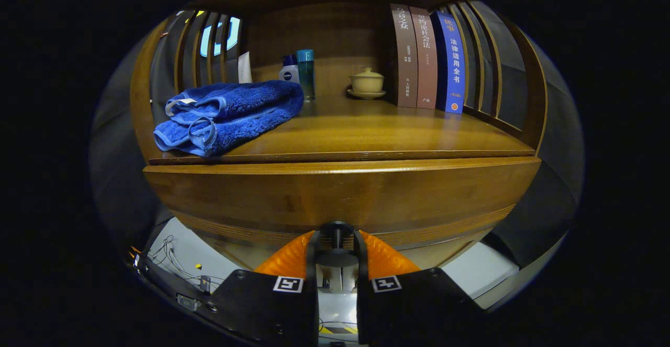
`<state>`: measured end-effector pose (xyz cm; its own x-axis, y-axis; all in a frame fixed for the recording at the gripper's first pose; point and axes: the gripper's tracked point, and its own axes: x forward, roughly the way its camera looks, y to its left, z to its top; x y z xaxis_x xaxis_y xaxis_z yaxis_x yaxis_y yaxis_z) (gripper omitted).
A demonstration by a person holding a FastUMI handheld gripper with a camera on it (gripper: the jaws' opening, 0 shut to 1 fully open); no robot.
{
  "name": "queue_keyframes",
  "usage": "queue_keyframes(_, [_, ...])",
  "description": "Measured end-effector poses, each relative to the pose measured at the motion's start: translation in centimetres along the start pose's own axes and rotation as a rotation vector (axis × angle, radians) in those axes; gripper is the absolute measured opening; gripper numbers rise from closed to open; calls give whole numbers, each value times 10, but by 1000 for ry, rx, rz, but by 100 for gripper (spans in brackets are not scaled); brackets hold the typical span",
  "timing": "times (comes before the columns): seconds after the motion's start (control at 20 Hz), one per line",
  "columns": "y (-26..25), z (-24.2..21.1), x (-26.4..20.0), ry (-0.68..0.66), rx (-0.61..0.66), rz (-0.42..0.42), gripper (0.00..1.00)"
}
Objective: Pull open the drawer, take out the items inside it, and place them on the countertop above the cabinet.
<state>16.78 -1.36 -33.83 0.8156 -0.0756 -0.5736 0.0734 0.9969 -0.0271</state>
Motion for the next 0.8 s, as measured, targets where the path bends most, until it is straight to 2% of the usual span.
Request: queue_keyframes(0.8, [-1,-58,-103,82,15,-9,32])
